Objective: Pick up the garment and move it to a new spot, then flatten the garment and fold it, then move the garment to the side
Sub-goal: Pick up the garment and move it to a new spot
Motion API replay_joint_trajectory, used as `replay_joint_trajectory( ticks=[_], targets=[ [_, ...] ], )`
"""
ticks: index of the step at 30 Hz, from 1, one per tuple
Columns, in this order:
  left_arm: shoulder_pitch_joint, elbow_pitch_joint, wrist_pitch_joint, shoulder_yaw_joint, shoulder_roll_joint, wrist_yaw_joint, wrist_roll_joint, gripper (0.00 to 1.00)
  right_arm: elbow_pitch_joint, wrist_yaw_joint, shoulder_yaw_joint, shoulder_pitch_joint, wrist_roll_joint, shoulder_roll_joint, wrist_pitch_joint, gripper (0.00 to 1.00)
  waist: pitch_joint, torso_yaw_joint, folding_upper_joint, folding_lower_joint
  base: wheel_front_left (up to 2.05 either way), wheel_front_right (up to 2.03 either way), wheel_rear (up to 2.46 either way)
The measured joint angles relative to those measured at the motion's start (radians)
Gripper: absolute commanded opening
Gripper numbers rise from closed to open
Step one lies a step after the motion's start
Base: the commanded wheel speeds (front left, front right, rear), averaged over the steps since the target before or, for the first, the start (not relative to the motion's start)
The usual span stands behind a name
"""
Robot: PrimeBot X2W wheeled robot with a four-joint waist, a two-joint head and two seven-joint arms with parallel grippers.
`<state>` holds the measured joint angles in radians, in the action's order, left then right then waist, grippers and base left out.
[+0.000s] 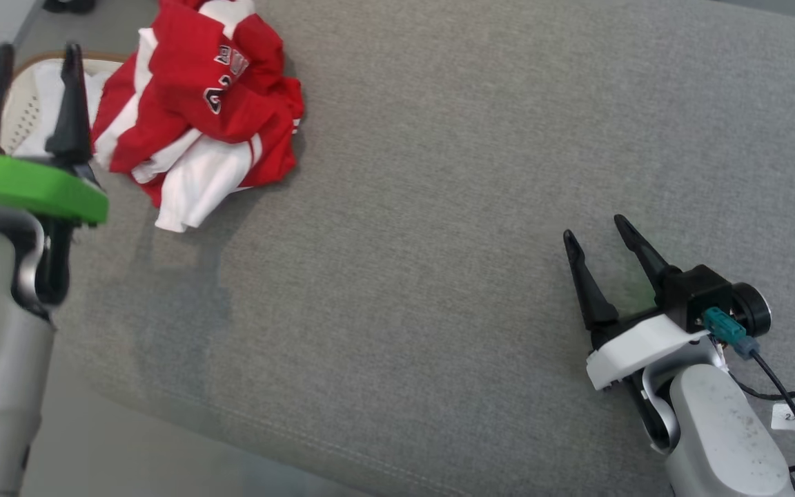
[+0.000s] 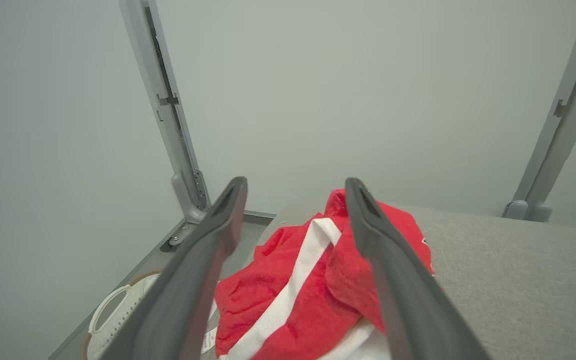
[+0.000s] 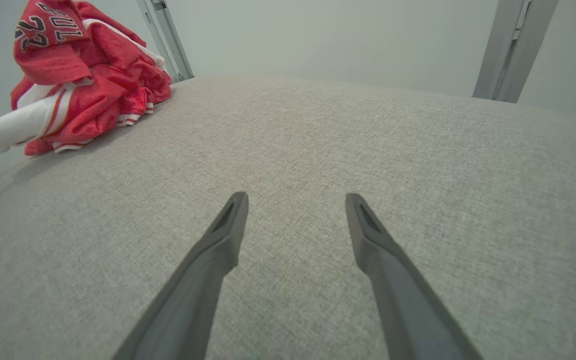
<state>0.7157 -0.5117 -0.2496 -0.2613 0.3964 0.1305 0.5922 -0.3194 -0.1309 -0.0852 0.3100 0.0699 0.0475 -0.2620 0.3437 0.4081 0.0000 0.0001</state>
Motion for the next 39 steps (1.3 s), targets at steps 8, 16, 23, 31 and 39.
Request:
replay_joint_trajectory(
  ticks=[8,16,23,31,39],
  targets=[
    [0.229,-0.164,0.076,-0.212,0.090,0.000,0.225,1.00,0.033,0.000,-0.011,0.061,-0.002,0.001,0.000,1.00,0.092,-0.110,0.0000,0.0000,0.00,0.00,0.00],
    [0.247,-0.361,0.256,-0.323,0.120,0.000,0.371,1.00,0.060,-0.001,-0.005,0.074,-0.001,-0.002,-0.003,1.00,0.153,-0.201,0.0000,0.0000,0.00,0.00,0.00],
    [0.276,-0.380,0.230,-0.376,0.151,0.000,0.405,0.00,0.059,-0.001,0.010,0.073,0.007,-0.002,-0.004,1.00,0.157,-0.225,0.0000,0.0000,0.00,0.00,0.00],
    [0.357,-0.361,0.048,-0.418,0.181,0.000,0.355,0.00,0.038,-0.001,0.002,0.039,0.046,0.000,-0.002,1.00,0.086,-0.223,0.0000,0.0000,0.00,0.00,0.00],
    [0.424,-0.208,-0.008,-0.433,0.156,0.000,0.289,0.00,0.033,-0.001,0.006,-0.016,0.090,0.001,-0.002,1.00,-0.009,-0.246,0.0000,0.0000,0.00,0.00,0.00]
  ],
)
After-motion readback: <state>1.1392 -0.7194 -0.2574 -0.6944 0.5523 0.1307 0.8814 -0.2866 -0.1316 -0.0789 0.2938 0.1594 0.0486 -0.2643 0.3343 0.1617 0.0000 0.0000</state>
